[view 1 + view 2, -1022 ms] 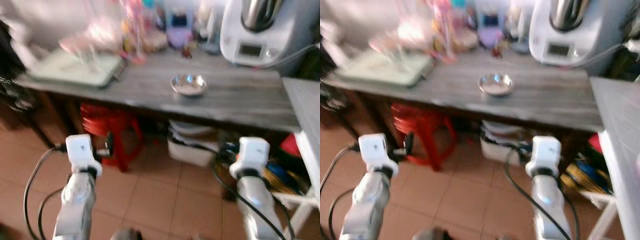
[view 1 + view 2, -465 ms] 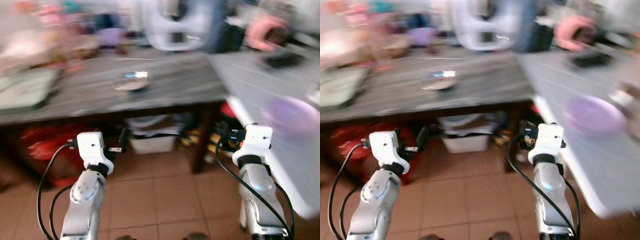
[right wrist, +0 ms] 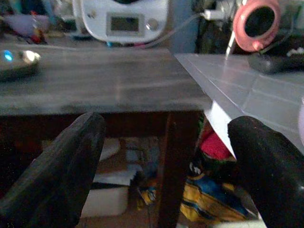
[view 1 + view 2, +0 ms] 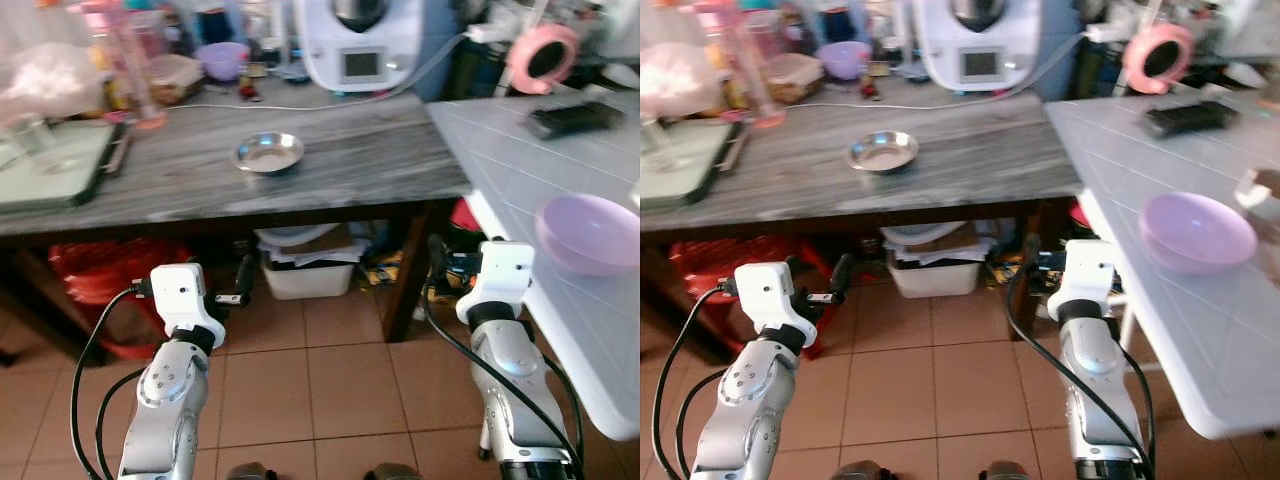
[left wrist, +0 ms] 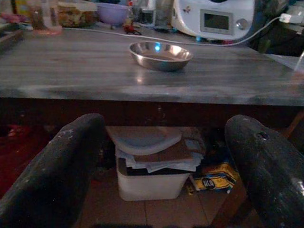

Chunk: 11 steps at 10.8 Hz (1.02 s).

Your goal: Setting the table

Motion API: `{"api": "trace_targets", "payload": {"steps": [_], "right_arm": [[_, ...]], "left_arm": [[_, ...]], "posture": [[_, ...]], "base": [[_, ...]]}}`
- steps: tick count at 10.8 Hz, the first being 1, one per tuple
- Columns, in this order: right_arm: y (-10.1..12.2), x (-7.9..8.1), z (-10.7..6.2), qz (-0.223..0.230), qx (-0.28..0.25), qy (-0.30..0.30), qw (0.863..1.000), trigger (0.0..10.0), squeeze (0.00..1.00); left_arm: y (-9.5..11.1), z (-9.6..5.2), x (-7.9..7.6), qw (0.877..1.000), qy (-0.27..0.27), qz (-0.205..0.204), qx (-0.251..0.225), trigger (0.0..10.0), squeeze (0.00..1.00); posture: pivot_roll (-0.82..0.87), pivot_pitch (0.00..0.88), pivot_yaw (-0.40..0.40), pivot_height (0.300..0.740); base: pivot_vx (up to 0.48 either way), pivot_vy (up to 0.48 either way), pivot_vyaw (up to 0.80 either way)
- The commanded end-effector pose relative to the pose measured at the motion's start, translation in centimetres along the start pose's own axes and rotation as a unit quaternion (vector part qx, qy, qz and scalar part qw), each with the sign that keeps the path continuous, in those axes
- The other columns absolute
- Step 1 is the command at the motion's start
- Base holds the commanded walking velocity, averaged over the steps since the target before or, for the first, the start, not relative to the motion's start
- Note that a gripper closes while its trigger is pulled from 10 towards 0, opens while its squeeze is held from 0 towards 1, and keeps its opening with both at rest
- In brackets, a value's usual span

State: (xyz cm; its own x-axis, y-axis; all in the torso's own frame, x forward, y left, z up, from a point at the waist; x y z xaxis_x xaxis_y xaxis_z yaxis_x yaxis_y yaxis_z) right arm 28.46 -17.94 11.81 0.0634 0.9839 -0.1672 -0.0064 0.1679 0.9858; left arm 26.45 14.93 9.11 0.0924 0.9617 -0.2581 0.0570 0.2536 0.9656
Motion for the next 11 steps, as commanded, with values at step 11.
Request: {"api": "trace_targets", "payload": {"steps": [11], "right_arm": [[4.0, 0.4, 1.2, -0.032, -0.076, 0.026, 0.996, 10.0, 0.0]], "left_arm": [[1.1, 0.2, 0.5, 1.0, 0.006, 0.014, -0.013, 10.0, 0.0]], "posture": [[-0.03, 0.0, 0.048, 0.74]], "base": [[0.0, -0.356, 0.0]]}}
Point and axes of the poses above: a point about 5 cm out from each wrist's last joint towards the gripper, its own z axis pointing out of the wrist towards the gripper, its own y axis along the axis of the wrist's last joint, x = y × z, the point moved 2 cm from there along z, pointing out of the wrist towards the gripper, and after that the axes turned 6 degrees about -z, right-handed, at the moved point
